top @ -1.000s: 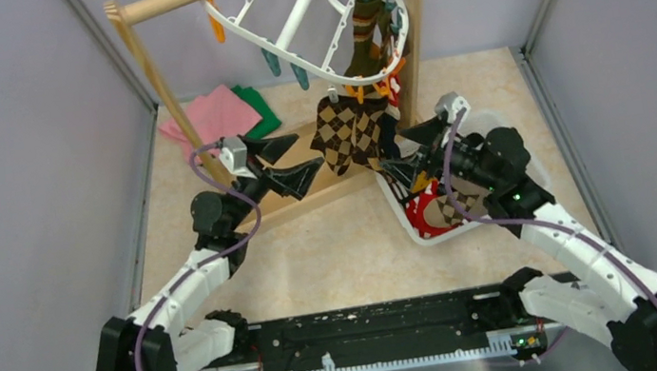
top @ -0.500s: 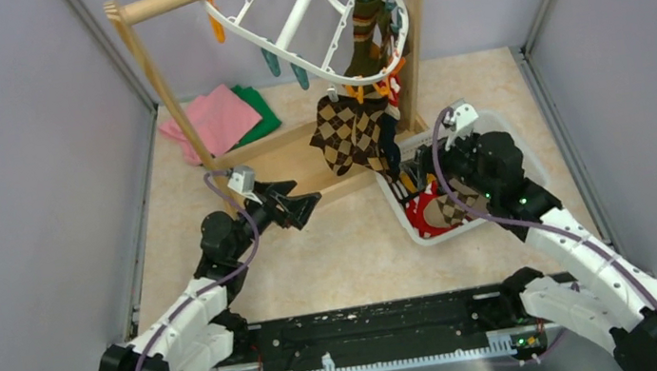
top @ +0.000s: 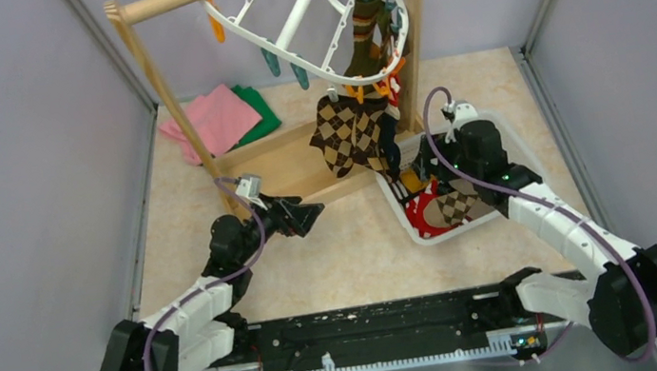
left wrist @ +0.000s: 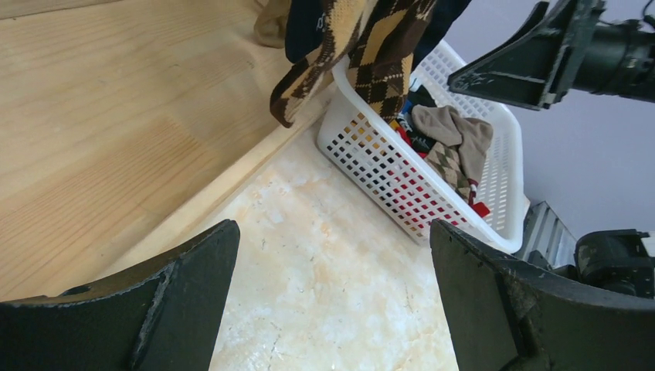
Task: Clip the socks to the hanger
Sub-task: Pick up the sock from the bin.
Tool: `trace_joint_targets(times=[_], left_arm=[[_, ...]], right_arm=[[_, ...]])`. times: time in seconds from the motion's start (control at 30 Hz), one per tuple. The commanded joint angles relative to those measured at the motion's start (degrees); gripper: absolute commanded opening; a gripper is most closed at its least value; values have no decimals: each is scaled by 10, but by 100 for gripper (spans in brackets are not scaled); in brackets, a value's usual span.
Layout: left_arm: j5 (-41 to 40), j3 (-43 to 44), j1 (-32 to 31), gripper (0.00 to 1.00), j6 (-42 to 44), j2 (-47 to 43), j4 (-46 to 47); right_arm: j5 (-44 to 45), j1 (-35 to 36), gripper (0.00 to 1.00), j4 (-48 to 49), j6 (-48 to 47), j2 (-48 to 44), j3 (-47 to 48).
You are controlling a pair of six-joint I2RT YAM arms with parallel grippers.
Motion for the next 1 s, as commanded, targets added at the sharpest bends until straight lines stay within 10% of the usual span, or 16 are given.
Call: trace_joint_targets(times=[0.0,0.6,0.97], left_arm=[[15,-5,3,98,-21,2,64],[35,13,4,97,-63,56,73],[51,35,4,96,-87,80,78]], right_arm=[[31,-8,71,29,24,28,-5],[64,-9,46,97,25,236,5],[77,-9,10,132,-17,84,-44]])
